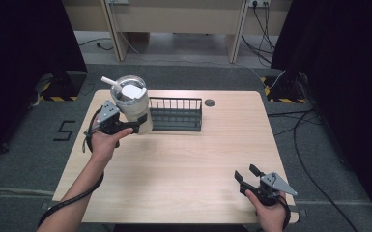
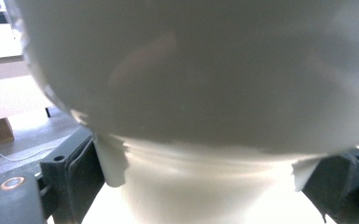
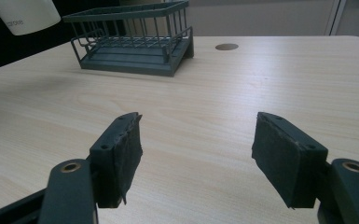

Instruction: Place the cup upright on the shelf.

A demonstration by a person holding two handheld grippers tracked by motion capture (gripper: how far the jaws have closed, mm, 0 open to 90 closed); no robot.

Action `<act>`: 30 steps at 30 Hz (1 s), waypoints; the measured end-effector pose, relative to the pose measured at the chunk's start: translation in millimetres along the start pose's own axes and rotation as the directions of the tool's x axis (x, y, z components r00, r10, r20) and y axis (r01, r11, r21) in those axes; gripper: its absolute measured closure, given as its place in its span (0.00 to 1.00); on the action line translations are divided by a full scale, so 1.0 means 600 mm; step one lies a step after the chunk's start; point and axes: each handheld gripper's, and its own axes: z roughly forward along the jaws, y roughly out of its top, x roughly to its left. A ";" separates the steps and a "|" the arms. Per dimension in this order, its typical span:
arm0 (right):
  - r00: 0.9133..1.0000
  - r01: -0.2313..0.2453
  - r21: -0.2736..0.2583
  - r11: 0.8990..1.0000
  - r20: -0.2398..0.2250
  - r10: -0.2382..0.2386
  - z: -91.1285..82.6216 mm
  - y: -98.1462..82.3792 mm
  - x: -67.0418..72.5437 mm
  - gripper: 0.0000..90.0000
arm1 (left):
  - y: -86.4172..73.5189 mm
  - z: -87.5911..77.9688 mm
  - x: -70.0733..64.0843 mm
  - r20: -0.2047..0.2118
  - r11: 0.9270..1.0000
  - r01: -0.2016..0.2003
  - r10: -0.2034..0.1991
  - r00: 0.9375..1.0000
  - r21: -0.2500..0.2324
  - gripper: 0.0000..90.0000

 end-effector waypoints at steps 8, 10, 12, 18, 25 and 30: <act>1.000 -0.003 0.001 1.000 -0.002 0.003 0.001 -0.001 0.000 0.37 | 0.015 0.025 0.000 0.001 1.000 -0.008 0.008 1.000 -0.003 0.12; 1.000 -0.003 0.002 1.000 -0.002 0.003 0.001 -0.001 0.000 0.37 | 0.018 0.030 0.000 -0.003 1.000 -0.011 0.011 1.000 -0.005 0.12; 1.000 -0.007 0.004 1.000 -0.001 0.007 0.001 -0.002 0.000 0.37 | 0.020 0.036 -0.001 0.005 1.000 -0.004 0.004 1.000 -0.005 0.12; 1.000 -0.008 0.006 1.000 -0.003 0.008 0.002 -0.003 -0.001 0.37 | 0.030 0.049 -0.004 0.022 1.000 -0.008 0.008 1.000 -0.001 0.12; 1.000 -0.008 0.008 1.000 -0.002 0.008 0.003 -0.003 -0.001 0.37 | 0.042 0.064 -0.005 0.028 1.000 -0.003 0.003 1.000 -0.008 0.12; 1.000 -0.006 0.007 1.000 -0.002 0.006 0.003 -0.003 -0.001 0.37 | 0.049 0.079 -0.006 0.029 1.000 -0.010 0.011 1.000 -0.004 0.12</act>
